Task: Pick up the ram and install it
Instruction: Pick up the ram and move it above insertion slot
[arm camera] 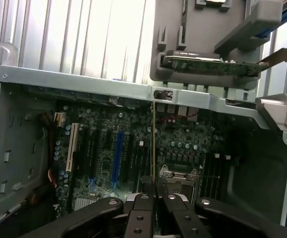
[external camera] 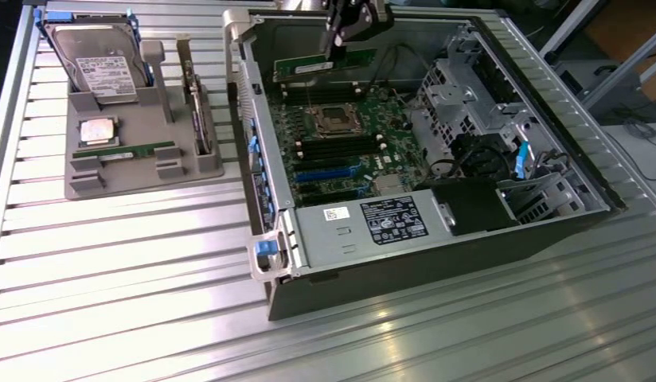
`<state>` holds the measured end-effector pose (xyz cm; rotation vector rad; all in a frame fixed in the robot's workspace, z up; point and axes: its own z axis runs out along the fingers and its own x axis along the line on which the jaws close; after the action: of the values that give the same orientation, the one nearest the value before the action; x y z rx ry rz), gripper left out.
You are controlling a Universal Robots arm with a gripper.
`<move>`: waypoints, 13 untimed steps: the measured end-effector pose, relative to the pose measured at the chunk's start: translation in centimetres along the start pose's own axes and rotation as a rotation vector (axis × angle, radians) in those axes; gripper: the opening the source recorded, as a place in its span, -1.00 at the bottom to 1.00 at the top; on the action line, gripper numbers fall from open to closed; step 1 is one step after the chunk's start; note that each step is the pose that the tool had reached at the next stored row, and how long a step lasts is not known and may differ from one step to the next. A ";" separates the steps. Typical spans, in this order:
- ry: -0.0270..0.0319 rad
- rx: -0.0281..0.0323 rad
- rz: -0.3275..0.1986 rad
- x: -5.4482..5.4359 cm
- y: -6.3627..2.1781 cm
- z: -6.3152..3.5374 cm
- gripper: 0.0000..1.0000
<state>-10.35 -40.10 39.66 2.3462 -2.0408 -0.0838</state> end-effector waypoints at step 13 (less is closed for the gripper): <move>0.0001 -0.0001 0.000 0.6 -4.25 -0.27 -0.74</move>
<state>-6.05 -40.10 39.67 2.3462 -2.0408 -0.0837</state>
